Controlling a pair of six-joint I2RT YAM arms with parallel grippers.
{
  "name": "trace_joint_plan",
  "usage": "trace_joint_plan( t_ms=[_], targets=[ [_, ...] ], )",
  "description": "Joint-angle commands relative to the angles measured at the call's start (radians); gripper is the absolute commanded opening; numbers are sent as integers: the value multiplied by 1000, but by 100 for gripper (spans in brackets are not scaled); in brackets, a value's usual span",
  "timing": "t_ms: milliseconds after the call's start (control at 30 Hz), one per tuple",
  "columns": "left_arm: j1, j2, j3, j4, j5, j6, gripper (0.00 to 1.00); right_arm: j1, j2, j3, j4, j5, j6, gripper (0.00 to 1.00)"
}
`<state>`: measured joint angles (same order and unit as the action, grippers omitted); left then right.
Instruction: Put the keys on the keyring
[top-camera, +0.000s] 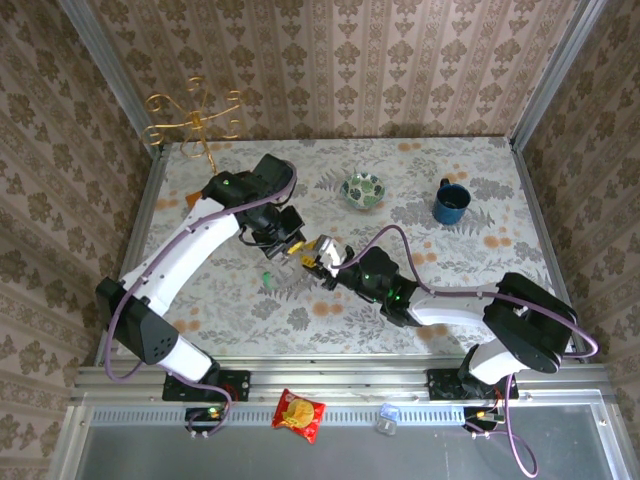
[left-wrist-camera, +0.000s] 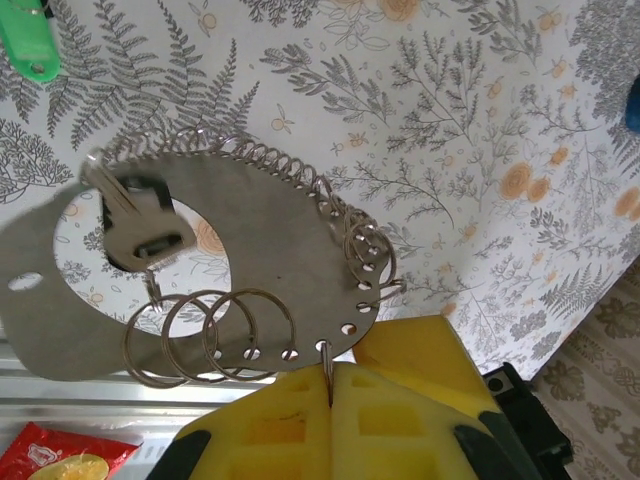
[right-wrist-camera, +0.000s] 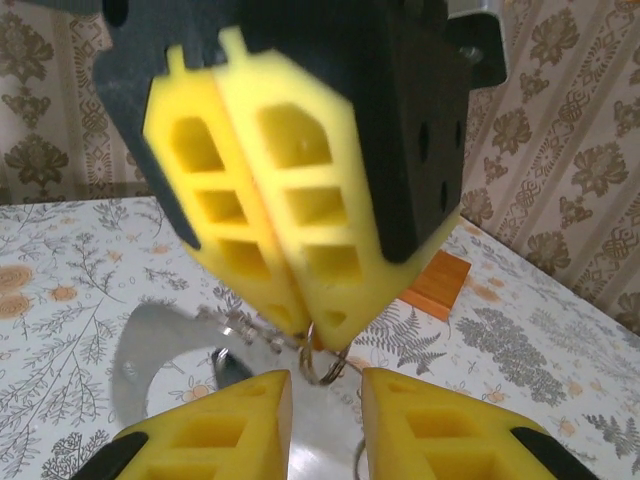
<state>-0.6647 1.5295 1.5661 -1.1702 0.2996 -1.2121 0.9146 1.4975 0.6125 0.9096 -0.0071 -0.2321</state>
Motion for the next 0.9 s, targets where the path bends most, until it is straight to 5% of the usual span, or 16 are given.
trace_joint_plan(
  t_ms=[0,200,600,733,867],
  targets=[
    [8,-32,-25,9,45,-79,0,5,16,28,74,3,-11,27],
    [10,-37,-31,9,53,-93,0,4,32,44,78,-1,-19,23],
    [15,-77,-121,155,116,-99,0,3,40,47,80,4,-38,0],
    [61,-133,-190,260,98,-46,30,-10,23,29,69,-34,-33,0],
    [110,-203,-216,306,-34,127,43,-21,5,23,26,-77,-32,0]
  ],
)
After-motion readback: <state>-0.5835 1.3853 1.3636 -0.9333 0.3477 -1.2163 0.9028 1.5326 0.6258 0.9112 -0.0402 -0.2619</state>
